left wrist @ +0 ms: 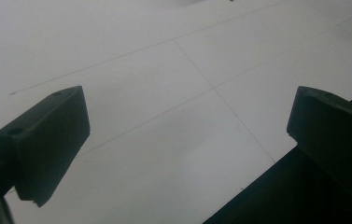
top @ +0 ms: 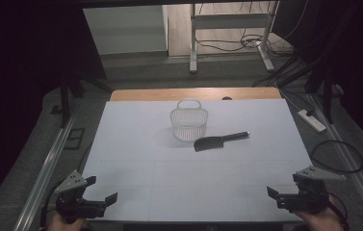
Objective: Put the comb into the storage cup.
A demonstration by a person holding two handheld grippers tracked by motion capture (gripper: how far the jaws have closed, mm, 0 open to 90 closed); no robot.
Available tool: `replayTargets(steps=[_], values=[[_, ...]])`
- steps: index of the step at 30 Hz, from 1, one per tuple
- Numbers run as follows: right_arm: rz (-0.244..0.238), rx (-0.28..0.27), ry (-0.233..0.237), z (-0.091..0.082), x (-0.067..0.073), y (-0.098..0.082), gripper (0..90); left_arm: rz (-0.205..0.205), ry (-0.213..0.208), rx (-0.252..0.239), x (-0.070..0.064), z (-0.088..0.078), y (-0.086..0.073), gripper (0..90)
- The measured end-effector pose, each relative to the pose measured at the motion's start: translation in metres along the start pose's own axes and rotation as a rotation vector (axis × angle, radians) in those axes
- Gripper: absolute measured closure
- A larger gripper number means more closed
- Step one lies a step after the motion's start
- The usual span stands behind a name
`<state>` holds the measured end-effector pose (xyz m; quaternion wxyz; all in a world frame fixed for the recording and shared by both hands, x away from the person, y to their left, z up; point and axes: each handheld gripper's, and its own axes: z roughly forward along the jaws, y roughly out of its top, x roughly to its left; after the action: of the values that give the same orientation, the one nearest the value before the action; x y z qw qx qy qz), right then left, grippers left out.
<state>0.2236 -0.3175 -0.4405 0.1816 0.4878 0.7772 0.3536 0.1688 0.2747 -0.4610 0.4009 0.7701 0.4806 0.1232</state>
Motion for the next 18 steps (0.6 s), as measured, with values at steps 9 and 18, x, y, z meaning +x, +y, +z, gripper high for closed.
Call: replayTargets(steps=[9, 18], values=[[-0.032, 0.023, 0.008, 0.0047, 0.003, 0.0028, 0.0, -0.032, -0.002, -0.015, 0.0028, -0.0034, -0.0029, 0.4], [-0.043, 0.031, 0.019, 0.0053, 0.0037, 0.0031, 0.0, -0.037, -0.021, -0.016, 0.0046, -0.0036, -0.0033, 1.0]])
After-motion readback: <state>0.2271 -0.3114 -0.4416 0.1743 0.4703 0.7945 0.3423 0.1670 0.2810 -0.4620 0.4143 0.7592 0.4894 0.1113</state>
